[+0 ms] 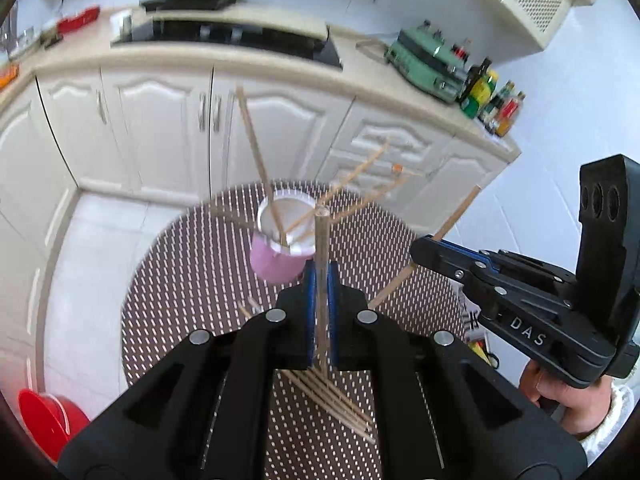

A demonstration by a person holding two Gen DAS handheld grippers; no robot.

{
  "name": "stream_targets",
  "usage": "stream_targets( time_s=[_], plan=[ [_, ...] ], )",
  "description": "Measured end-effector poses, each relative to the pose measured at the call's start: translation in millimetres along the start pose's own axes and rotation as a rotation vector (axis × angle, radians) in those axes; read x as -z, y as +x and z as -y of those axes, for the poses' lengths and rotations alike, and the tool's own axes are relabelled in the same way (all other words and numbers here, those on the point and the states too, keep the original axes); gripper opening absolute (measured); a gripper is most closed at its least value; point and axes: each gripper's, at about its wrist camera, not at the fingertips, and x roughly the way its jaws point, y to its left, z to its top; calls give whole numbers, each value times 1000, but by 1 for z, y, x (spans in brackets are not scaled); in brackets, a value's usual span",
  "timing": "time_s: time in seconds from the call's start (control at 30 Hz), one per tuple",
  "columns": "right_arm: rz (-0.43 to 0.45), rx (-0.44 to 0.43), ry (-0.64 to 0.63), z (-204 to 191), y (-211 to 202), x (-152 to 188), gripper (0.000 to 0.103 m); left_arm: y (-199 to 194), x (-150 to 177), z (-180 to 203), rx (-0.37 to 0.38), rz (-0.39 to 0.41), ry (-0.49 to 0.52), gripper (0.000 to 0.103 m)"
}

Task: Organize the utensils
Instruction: 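Carry the left gripper's stick over the pink cup and lower while the right gripper does likewise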

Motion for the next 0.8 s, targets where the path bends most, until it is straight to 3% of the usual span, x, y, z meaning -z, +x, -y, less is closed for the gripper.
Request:
stream_targets(
  time_s=[0.27,0.5,0.8],
  plan=[
    [139,31,-24,-7,-30,-31,5,-32,-37,8,-59,172,34,6],
    [206,66,-34,-7,-35,-53,5,-43,-66,9,-67,260,38,6],
    [234,118,-45,-4,-18,-67,5,-26,-85,3,-74,287,48,6]
  ],
)
